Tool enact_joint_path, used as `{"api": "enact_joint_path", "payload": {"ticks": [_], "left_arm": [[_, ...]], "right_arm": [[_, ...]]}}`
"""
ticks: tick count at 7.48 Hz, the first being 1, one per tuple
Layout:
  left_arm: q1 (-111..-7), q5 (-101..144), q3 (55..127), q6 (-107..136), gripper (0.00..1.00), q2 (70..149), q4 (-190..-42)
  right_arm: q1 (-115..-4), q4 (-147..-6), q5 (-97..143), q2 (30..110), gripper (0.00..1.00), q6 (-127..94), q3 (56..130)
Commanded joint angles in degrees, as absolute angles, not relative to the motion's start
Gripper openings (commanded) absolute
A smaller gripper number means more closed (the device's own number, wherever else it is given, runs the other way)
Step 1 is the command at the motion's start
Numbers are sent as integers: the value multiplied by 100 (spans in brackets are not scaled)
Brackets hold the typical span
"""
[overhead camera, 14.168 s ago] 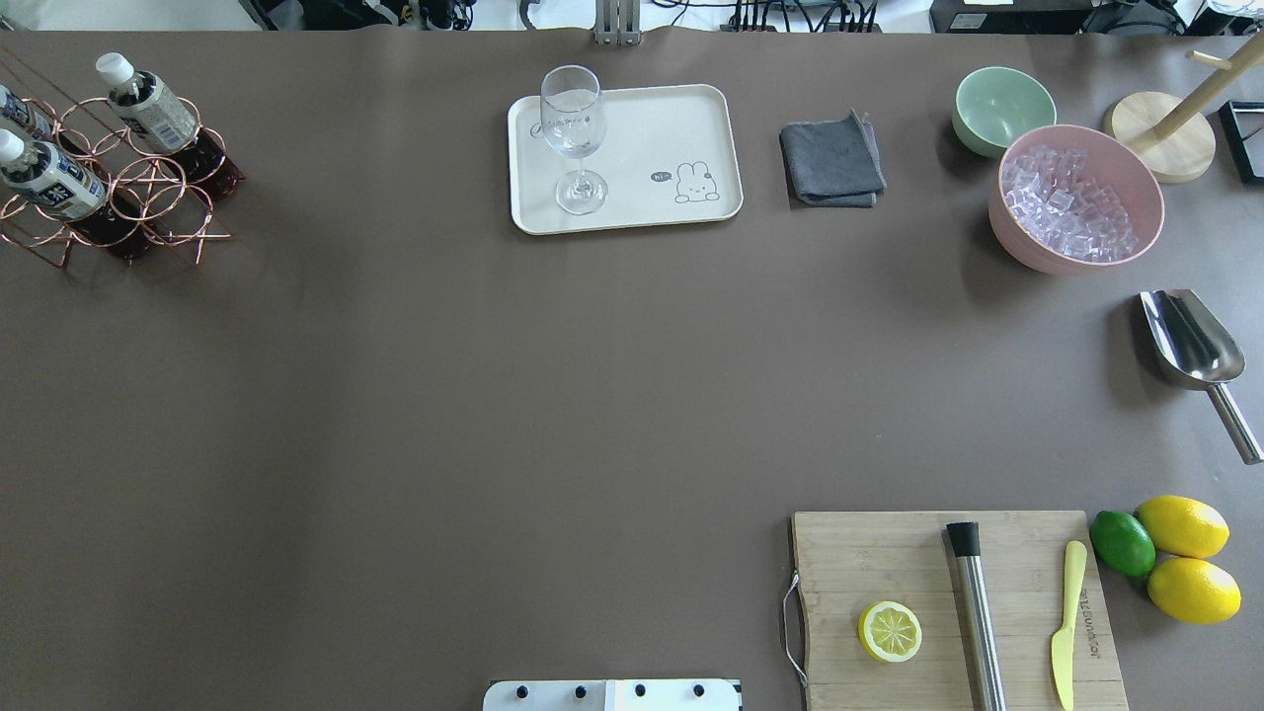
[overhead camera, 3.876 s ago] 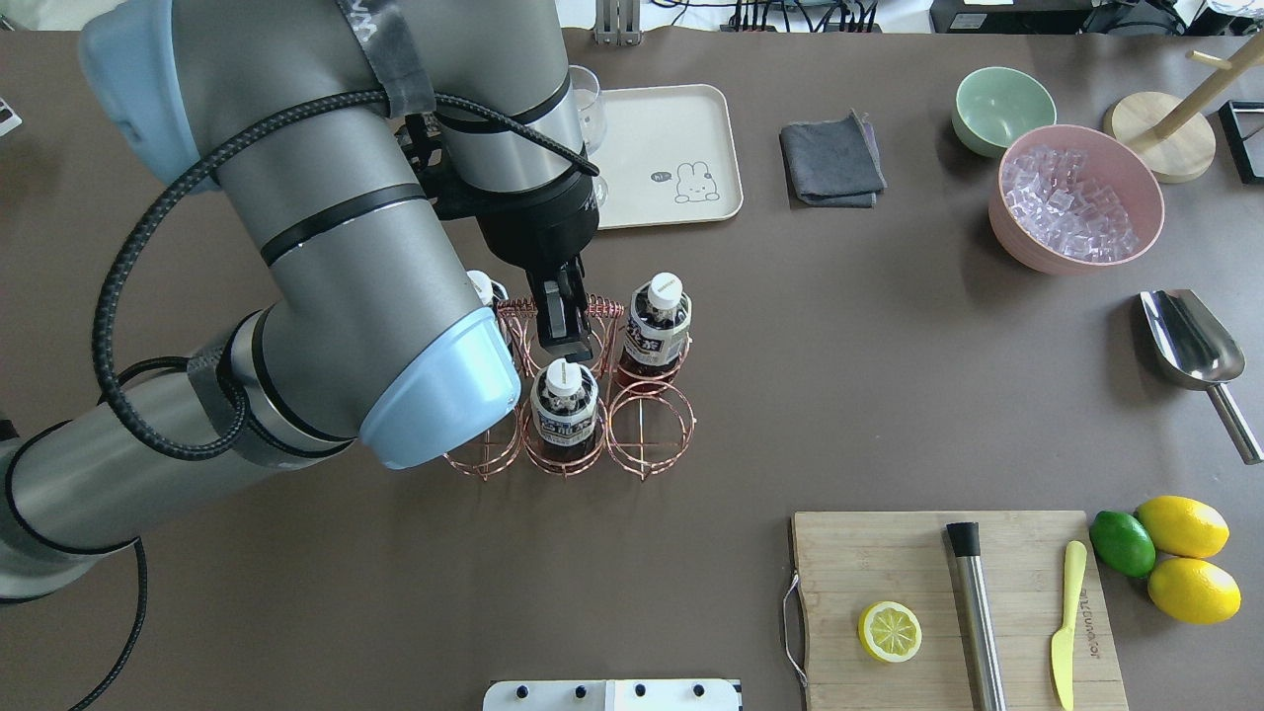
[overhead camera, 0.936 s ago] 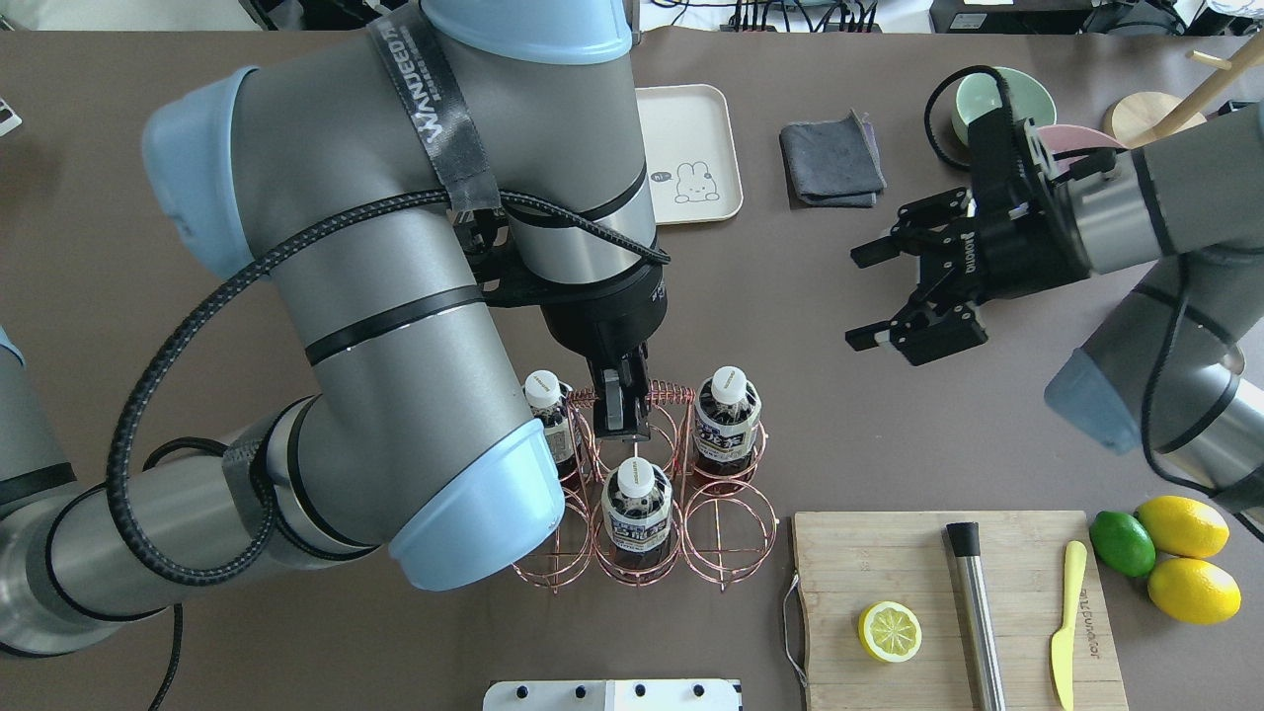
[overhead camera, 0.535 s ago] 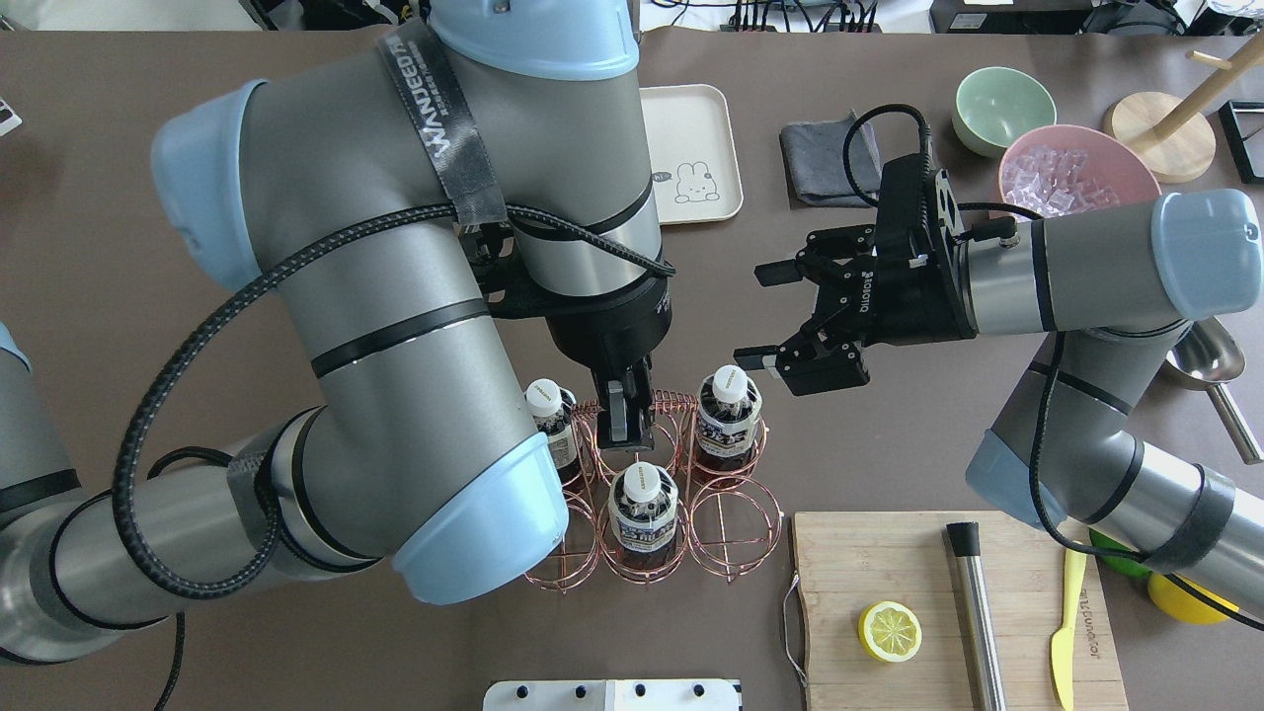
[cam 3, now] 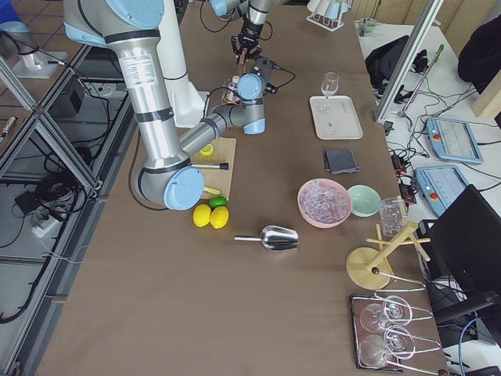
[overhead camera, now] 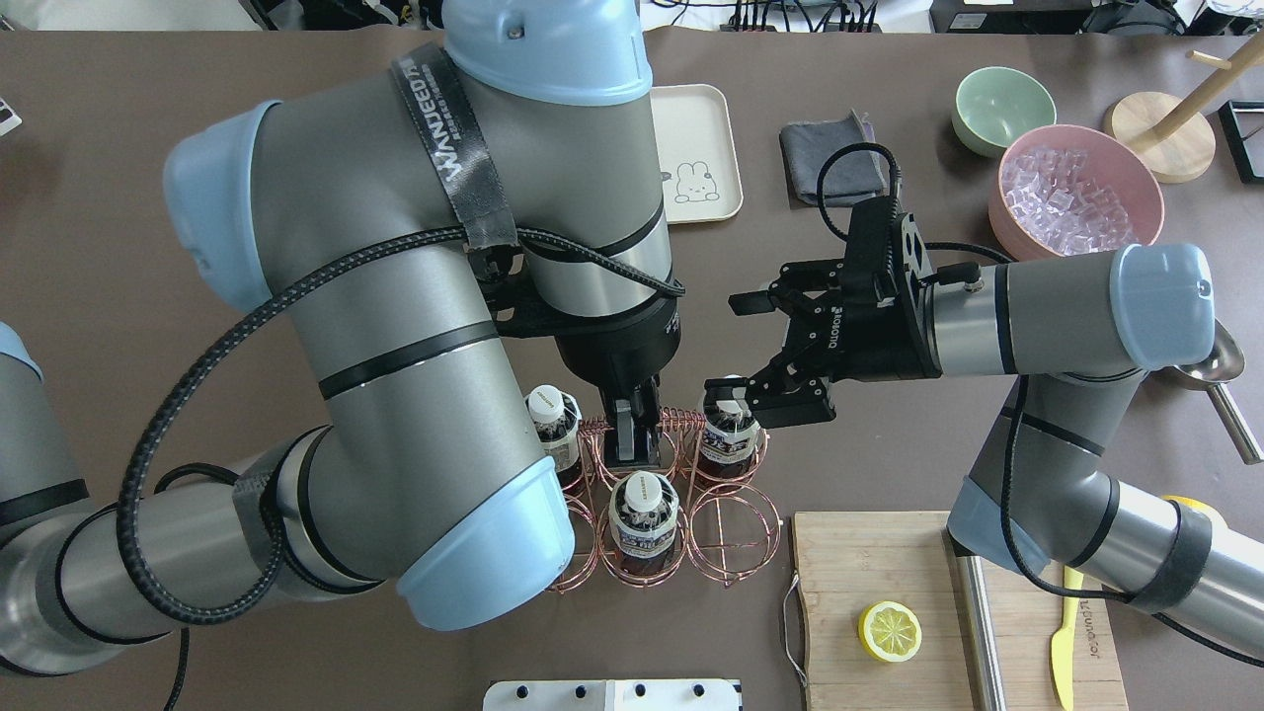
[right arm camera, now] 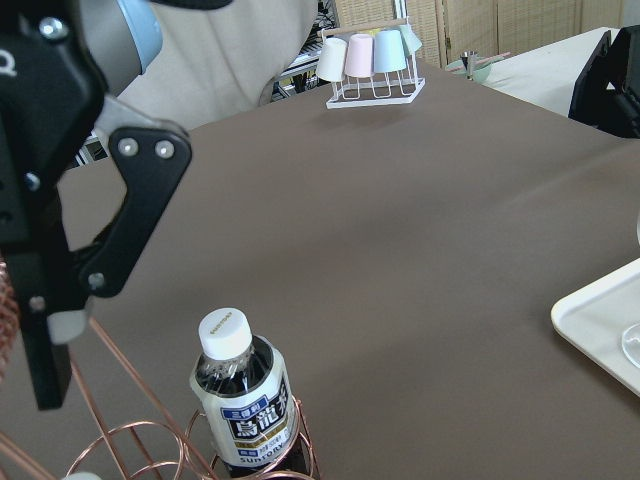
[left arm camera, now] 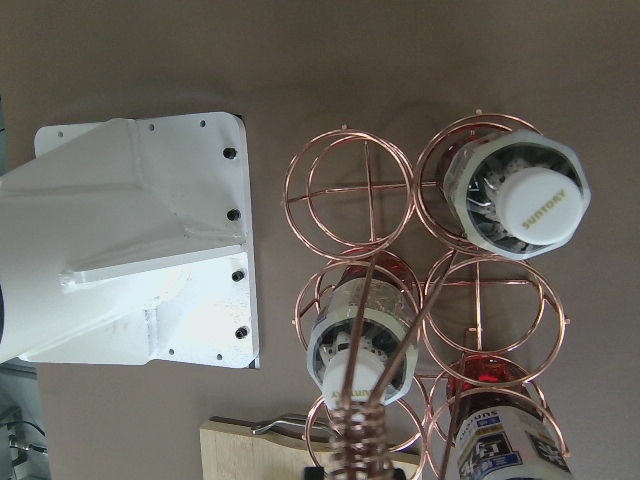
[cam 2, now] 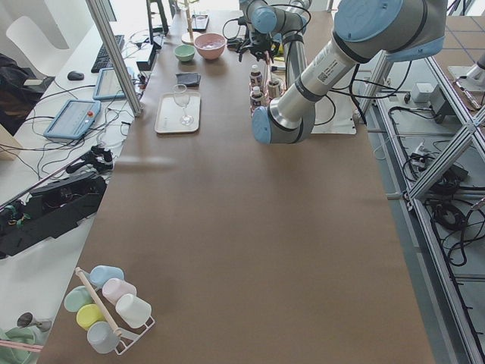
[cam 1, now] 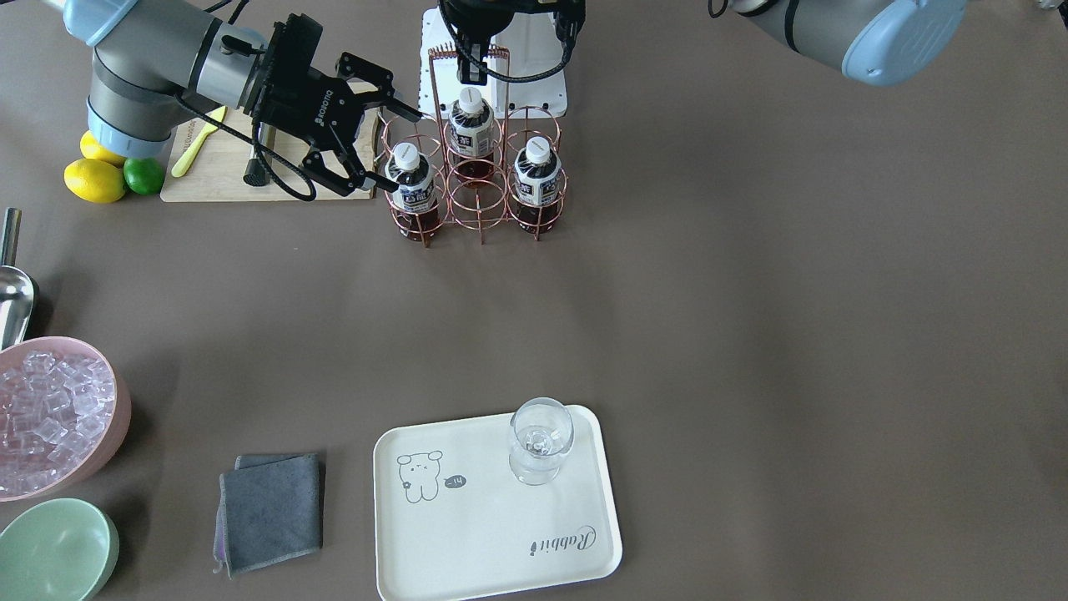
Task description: Take tea from basket to plate
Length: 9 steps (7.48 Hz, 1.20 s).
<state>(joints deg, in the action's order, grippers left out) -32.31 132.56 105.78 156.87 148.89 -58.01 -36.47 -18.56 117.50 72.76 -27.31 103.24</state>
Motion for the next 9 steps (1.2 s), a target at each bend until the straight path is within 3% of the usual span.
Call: {"api": "enact_joint_path", "payload": {"ticks": [1,9], "left_arm": [[-3138,13254,10582,15688,0,14906,-5801],[-3032,13254,10617,15697,0,14906,-5801]], "right_arm": [[-3279,-1872,11364,7330,98,-2646,10292],[-2883,-1881,10890,7689,95,-2224,10502]]}}
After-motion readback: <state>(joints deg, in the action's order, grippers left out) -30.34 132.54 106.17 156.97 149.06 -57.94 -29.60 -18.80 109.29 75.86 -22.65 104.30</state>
